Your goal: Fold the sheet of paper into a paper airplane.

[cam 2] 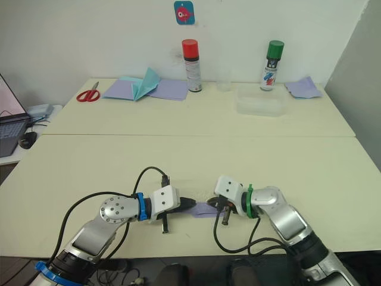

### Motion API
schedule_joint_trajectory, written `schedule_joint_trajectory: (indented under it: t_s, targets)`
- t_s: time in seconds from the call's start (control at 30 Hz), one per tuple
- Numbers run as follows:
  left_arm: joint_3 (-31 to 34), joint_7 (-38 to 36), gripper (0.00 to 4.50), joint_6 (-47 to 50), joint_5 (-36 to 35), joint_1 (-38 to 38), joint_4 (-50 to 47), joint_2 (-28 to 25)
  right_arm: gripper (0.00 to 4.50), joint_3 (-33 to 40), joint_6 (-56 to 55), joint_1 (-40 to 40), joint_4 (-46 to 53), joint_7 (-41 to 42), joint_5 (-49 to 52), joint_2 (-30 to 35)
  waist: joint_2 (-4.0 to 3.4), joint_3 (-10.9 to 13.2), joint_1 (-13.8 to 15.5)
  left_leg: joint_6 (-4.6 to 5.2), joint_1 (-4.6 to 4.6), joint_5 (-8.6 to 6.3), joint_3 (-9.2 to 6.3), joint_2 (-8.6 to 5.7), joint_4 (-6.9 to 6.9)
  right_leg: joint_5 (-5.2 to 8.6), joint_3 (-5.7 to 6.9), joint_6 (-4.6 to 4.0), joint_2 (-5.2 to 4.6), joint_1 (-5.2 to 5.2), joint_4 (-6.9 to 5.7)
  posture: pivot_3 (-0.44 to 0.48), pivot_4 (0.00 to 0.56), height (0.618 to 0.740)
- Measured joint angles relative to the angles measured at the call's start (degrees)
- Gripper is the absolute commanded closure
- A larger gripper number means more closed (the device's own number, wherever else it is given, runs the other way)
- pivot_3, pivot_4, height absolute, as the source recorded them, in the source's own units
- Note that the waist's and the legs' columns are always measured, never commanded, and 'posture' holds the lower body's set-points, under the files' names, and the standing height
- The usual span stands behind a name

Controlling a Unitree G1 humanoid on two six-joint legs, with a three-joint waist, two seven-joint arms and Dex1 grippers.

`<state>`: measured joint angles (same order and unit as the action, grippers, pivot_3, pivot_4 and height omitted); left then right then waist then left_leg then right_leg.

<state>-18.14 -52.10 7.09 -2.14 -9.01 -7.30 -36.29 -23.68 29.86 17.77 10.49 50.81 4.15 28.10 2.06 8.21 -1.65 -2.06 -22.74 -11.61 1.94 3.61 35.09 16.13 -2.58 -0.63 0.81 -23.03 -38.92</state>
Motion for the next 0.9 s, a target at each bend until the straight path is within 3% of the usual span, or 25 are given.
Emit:
schedule_joint_trajectory:
  t_s: [0.43, 0.7, 0.9]
  targets:
    - [0.05, -0.1, 4.5, -0.32, 0.0, 0.12, 0.09, -0.12, 4.48, 4.28, 0.9, -4.61, 4.46, 0.77, 3.41, 5.78, 0.12, -0.04, -0.01, 0.0, 0.04, 0.0, -0.07, 0.02, -0.01, 0.09, 0.01, -0.14, -0.1, 0.07, 0.09, 0.0, 0.15, 0.74]
    - [0.33, -0.46, 4.5, -1.39, 0.0, 0.14, 0.33, -0.44, 4.48, 9.94, -0.6, -0.78, 2.96, 2.7, 11.66, 0.18, -0.03, 0.16, -0.06, 0.0, -0.03, 0.0, -0.06, 0.01, -0.02, 0.01, 0.03, -0.01, -0.04, -0.02, 0.07, 0.0, 0.15, 0.74]
    - [0.25, -1.12, 4.5, -1.51, 0.0, -0.11, 0.31, -0.44, 4.48, 4.13, -0.7, 0.19, -0.05, 1.36, 7.92, -1.4, -0.05, 0.16, -0.02, 0.0, -0.11, 0.0, -0.01, 0.0, -0.08, 0.04, 0.04, -0.06, -0.04, -0.09, 0.06, 0.0, 0.15, 0.74]
